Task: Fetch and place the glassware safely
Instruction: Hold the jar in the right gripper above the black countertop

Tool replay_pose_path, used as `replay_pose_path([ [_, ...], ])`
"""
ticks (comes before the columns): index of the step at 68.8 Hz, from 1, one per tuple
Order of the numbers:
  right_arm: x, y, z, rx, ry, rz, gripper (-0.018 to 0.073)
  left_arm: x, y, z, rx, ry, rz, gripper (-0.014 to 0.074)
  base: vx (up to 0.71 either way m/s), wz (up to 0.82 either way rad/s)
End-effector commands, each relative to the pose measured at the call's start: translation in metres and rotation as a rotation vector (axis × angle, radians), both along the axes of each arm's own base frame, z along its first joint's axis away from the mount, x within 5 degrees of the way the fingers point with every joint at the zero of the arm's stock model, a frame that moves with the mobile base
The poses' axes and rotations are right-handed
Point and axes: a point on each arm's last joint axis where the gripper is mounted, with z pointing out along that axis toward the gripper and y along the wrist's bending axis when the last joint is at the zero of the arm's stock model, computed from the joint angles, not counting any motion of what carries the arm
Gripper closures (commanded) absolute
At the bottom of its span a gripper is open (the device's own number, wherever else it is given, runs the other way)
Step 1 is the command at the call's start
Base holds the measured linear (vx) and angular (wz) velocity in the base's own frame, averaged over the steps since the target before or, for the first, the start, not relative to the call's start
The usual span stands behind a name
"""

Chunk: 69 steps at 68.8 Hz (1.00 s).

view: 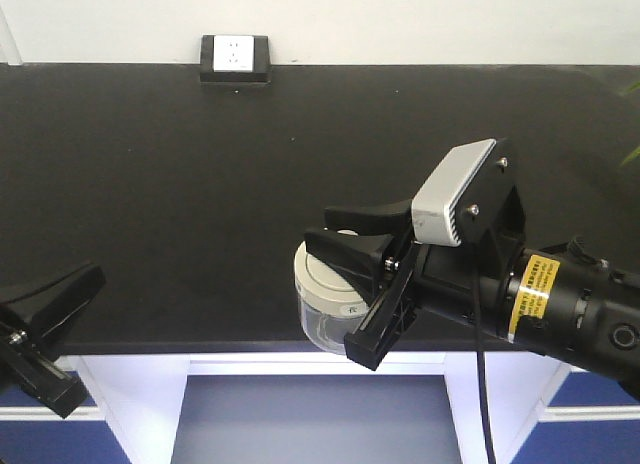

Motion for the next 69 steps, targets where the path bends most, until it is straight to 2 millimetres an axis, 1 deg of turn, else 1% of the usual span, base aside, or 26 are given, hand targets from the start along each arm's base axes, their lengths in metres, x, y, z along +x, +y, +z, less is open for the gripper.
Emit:
replay_pose_path([
  [1,-0.0047,0.001,0.0224,0.092,-0.058,0.036,0.0563,0.0009,-0.0018,0.0137,-0.063,-0.068,-0.018,0.0594,0.21,0.07],
  [36,-0.0046,0.0009,0.0224,0.092,-0.057,0.036,0.0563,0.0009,-0.0018,0.0137,-0.063,-0.068,-0.018,0.0594,0.18,0.02],
  [69,-0.0046,0.0009,0.0224,0.092,-0.057,0.036,0.0563,0.0009,-0.0018,0.0137,-0.063,-0.068,-0.018,0.0594,0.09,0.01],
])
